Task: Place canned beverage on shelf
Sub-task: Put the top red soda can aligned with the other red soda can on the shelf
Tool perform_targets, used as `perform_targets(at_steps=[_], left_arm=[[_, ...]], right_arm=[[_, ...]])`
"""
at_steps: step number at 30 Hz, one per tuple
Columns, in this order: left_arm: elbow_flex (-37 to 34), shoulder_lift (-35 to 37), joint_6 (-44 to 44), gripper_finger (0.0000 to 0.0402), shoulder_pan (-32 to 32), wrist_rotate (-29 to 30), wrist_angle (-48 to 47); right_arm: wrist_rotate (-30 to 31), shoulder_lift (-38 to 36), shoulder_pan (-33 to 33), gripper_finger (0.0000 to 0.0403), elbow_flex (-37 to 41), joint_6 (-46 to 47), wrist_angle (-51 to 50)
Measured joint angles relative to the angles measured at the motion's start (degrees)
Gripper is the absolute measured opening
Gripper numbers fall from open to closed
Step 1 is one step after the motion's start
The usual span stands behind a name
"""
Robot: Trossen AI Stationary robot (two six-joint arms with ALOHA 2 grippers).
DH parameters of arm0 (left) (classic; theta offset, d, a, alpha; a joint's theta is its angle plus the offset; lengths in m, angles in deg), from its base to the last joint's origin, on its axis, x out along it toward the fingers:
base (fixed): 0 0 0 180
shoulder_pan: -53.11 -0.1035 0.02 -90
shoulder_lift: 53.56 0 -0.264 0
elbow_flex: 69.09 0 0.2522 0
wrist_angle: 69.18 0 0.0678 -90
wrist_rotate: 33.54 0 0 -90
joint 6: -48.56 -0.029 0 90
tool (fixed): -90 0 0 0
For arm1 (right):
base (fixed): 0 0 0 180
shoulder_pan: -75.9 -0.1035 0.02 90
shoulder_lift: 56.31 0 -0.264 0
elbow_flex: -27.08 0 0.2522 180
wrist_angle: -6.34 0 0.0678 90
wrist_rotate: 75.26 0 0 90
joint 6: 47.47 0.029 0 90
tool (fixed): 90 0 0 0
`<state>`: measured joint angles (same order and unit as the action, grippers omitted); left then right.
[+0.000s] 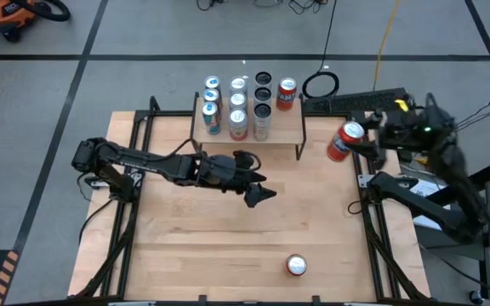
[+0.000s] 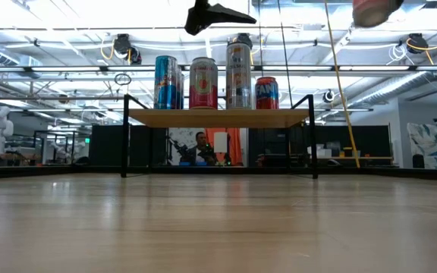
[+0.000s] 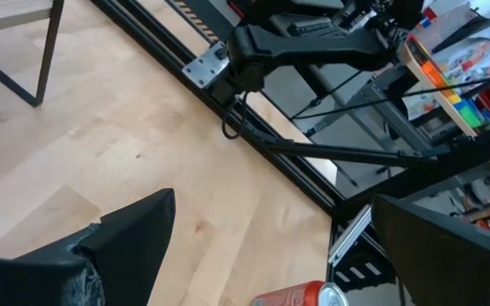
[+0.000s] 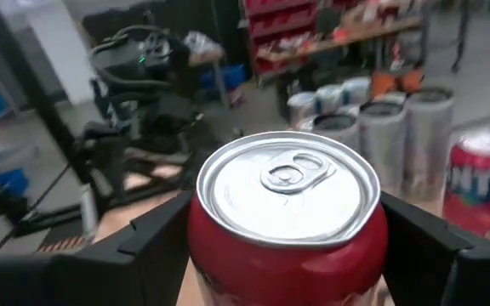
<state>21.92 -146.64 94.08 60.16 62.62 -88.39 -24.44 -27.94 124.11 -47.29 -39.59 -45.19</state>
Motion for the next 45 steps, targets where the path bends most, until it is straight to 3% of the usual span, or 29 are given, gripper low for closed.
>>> perform_targets(at_steps=[4,8,16,22,27,45], left_arm=[[0.00,0.00,0.15,0.0400,-0.40,-0.28,0.14],[0.00,0.00,0.19,0.0400,-0.38,-0.21,0.22],[0.00,0.00,0.62,0.0400,-0.29,-0.11,-0.11],[0.00,0.00,0.59,0.0400,-0.29,1.06,-0.49],[0.00,-0.02,0.61,0.0400,-0.29,1.72,-1.42],[0.00,-0.02,0.56,0.0400,-0.29,2.67,-1.55]], right_arm=[[3.30,-0.47,-0.01,0.0283,10.33,0.46,17.71],[3.42,4.51,0.03,0.0283,17.05,1.08,34.09],[-1.02,20.65,0.07,0.0283,14.47,-0.30,47.72],[-5.55,31.22,0.08,0.0283,7.33,-3.18,47.15],[-6.11,35.80,0.66,0.0283,2.21,-5.50,47.03],[-10.54,42.16,2.46,0.0283,2.49,-10.59,41.35]])
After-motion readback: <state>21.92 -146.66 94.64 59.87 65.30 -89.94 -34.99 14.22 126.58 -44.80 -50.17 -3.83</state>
